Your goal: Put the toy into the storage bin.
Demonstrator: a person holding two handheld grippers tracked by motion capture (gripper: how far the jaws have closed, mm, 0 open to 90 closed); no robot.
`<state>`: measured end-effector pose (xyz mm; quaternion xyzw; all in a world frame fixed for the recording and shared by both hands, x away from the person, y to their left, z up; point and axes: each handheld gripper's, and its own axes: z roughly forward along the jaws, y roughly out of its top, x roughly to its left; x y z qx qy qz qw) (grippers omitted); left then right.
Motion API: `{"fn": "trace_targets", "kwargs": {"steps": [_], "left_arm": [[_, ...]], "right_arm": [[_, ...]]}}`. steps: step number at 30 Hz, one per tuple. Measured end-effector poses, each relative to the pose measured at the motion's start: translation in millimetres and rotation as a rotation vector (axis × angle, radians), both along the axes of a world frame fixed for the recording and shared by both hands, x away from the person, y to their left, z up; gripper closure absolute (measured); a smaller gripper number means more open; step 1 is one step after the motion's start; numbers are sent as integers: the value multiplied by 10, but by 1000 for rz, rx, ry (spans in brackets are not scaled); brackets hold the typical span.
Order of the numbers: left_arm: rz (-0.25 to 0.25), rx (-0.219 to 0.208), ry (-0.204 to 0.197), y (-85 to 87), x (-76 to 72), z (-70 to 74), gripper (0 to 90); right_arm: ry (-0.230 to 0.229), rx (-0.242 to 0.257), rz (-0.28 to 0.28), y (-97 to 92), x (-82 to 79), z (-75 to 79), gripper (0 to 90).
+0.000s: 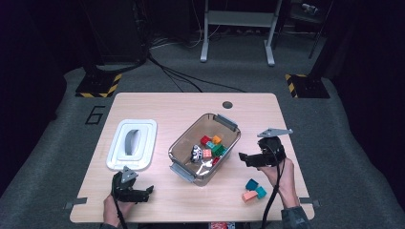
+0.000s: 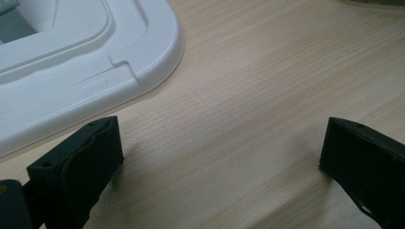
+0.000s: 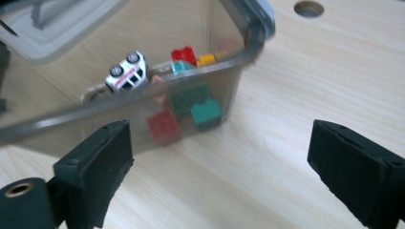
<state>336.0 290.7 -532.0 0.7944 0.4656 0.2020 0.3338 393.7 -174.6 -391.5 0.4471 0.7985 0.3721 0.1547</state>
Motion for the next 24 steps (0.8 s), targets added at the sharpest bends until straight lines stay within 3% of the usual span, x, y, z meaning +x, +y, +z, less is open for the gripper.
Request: {"fn": "trace_targets", "kwargs": {"steps": [15,24], "left_arm": [[-8,2,11,6,-1,9,5],[-9,4,12,7,-1,10,6]], "right_arm": [[114,-34,-66,-306,-289,-608,31],[152,-47,-130,-487,-407,-815,85]]}}
